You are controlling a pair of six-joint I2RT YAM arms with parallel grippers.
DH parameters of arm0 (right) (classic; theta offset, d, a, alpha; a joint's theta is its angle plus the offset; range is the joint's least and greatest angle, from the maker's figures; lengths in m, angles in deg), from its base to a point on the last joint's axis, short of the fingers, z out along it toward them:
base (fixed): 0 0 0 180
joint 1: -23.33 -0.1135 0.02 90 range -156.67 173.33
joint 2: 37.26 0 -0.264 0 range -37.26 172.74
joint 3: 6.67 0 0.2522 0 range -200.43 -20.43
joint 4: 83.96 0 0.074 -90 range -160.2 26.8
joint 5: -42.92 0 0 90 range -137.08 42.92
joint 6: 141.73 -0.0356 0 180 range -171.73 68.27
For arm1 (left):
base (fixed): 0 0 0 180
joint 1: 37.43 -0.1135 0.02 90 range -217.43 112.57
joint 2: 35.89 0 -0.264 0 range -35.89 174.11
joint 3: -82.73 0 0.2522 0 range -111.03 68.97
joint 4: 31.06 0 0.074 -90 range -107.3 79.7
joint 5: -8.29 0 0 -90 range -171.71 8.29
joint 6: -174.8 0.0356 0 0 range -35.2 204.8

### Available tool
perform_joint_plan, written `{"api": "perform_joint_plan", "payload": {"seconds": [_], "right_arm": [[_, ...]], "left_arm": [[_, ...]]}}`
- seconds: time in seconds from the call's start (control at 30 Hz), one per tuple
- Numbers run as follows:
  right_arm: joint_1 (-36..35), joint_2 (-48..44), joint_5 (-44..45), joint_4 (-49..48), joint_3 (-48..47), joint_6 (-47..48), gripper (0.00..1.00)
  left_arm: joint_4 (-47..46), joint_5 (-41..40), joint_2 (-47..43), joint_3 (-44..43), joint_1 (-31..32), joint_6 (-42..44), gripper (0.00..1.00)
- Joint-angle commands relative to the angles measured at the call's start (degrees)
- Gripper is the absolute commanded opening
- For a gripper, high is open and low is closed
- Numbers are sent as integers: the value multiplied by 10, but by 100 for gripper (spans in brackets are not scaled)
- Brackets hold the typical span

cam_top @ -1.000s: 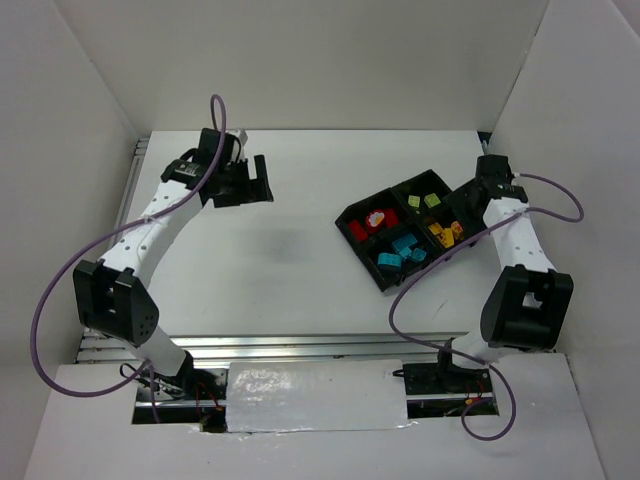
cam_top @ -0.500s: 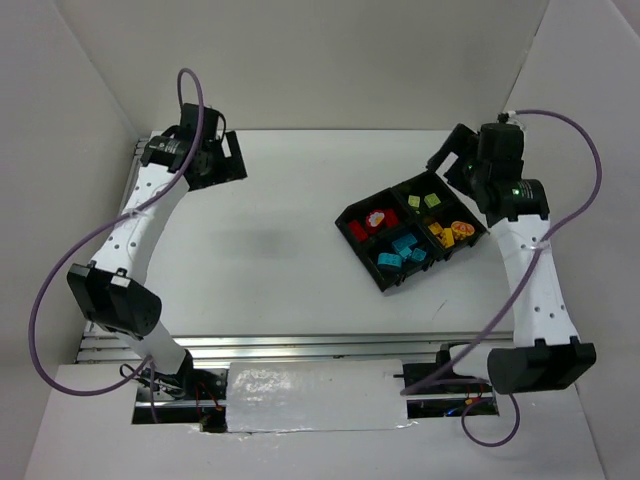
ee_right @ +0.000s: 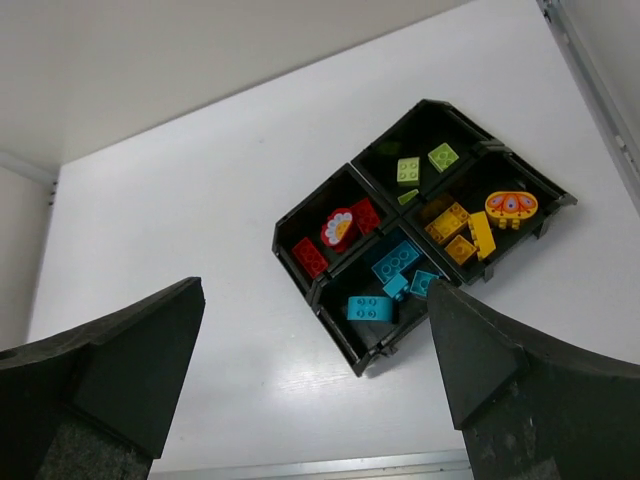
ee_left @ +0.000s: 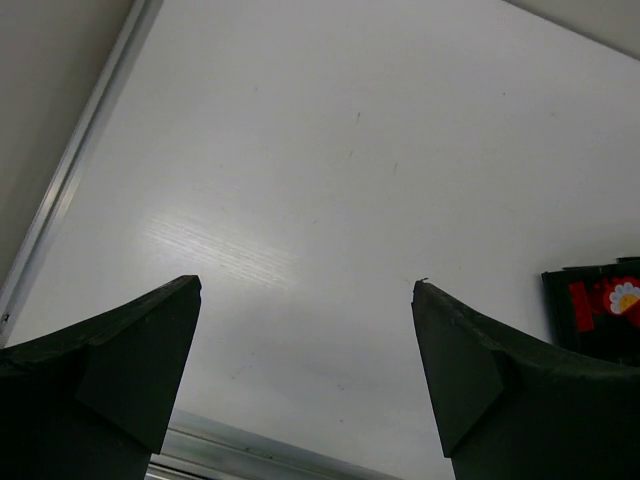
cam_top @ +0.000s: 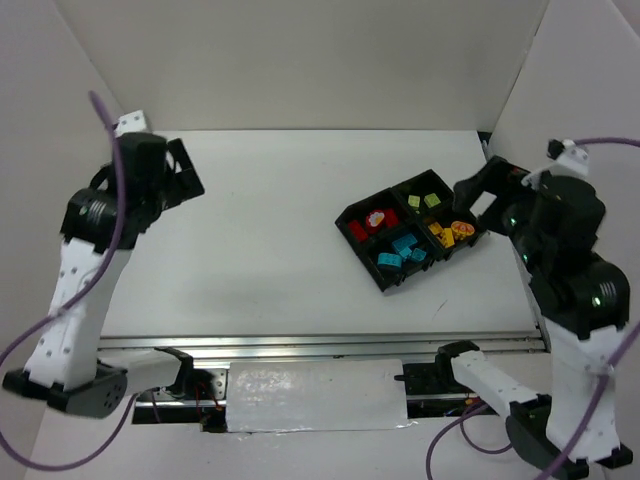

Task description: Sort the legos into containers by color

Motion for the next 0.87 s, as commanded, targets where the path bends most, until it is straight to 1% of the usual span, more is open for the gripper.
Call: {"api": "perform_joint_plan", "payload": {"seconds": [0.0, 0.03, 0.07, 0.1, 0.13, 0.17, 0.2, 0.23, 0.3, 0.33, 0.37, 0.5, 0.63, 0.83], "right_arm": [[-4, -76, -4, 59, -15, 9, 100], [-4, -96, -7, 63, 1, 9, 100], [-4, -135, -8, 71, 11, 8, 100], [-4, -155, -8, 76, 20, 10, 100], [-4, -174, -15, 83, 39, 11, 100], [-6, -213, -19, 90, 51, 10, 100], [-6, -233, -25, 92, 63, 11, 100], [-6, -249, -31, 99, 83, 9, 100], [-5, -293, -40, 129, 87, 0, 100], [-5, -293, -46, 141, 87, 0, 100], [-6, -312, -53, 149, 87, -2, 100], [-5, -364, -65, 164, 115, -5, 100], [-5, -388, -58, 167, 119, -8, 99], [-6, -394, -49, 165, 118, -11, 100]], "left_arm": [[29, -34, -91, 51, 3, -11, 100], [31, -34, -139, 66, 3, -10, 100], [33, -35, -162, 95, 3, -8, 100], [35, -34, -188, 108, 3, -4, 99], [39, -32, -236, 121, 3, 7, 99], [43, -30, -259, 131, 3, 11, 99], [47, -21, -282, 151, 3, 17, 99], [56, -15, -324, 159, 3, 31, 99], [91, -12, -373, 168, 4, 23, 99], [102, -12, -389, 171, 9, 14, 99], [106, -13, -403, 183, 21, 5, 100], [120, -5, -483, 204, 24, -3, 100], [124, -5, -510, 204, 25, -8, 99], [121, -6, -511, 208, 25, -8, 100]]}}
